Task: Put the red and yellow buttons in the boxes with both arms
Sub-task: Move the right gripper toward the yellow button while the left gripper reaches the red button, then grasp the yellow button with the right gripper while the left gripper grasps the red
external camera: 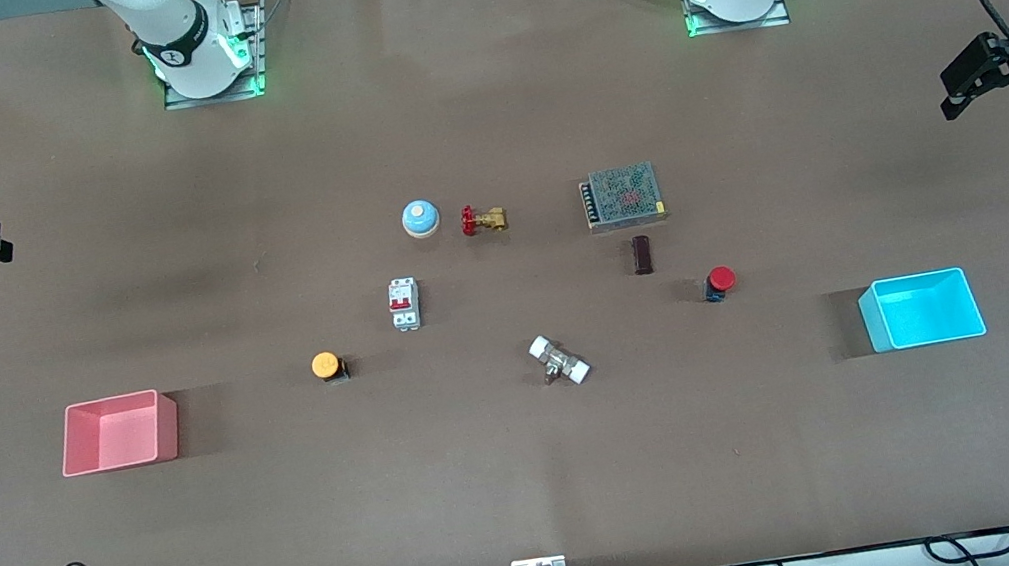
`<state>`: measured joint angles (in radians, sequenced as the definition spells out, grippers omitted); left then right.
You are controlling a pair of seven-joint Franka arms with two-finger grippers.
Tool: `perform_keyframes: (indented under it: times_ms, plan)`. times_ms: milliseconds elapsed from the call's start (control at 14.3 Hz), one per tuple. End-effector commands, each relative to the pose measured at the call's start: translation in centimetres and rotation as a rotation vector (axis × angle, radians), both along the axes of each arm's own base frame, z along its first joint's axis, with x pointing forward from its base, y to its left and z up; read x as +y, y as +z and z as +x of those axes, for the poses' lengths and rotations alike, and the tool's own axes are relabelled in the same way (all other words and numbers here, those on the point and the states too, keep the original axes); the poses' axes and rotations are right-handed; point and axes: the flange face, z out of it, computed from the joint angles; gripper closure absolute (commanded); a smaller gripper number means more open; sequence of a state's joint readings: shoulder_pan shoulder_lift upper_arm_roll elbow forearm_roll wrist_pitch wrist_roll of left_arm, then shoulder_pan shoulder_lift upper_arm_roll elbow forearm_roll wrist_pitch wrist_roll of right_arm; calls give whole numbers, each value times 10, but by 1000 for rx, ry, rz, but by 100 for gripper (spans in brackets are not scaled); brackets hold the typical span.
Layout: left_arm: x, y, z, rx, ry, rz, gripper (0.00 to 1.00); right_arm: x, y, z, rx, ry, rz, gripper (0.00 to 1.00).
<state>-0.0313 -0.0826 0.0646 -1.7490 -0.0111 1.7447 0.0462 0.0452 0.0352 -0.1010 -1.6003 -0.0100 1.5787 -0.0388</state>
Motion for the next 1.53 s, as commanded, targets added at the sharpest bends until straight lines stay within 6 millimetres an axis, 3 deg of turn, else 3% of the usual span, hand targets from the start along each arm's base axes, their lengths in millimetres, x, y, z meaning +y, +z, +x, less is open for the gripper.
perform_keyframes:
  times_ms: [0,209,349,419,698,837,1047,1116,1465]
  plan:
    - [-3,-2,0,1,-8,-15,0,2,6,-7,0,3,-3,0]
    - [-7,-9,2,13,-13,-15,0,3,6,-6,-3,5,-5,0]
    - [-18,-28,11,42,12,-17,0,3,-2,-1,6,5,-8,0]
    - [-32,-42,15,43,21,-16,0,5,-8,3,9,5,-7,0]
    - [-69,-97,30,67,57,-17,0,11,-57,35,21,11,-6,0]
    - [-88,-120,38,77,74,-20,0,43,-99,58,24,55,-7,0]
    - [-112,-160,48,89,107,-25,0,133,-142,74,-2,193,-20,0]
    - [-120,-176,51,87,116,-29,0,152,-151,76,-16,223,-20,0]
    - [-154,-254,44,41,180,-61,0,209,-221,88,-42,138,-11,0]
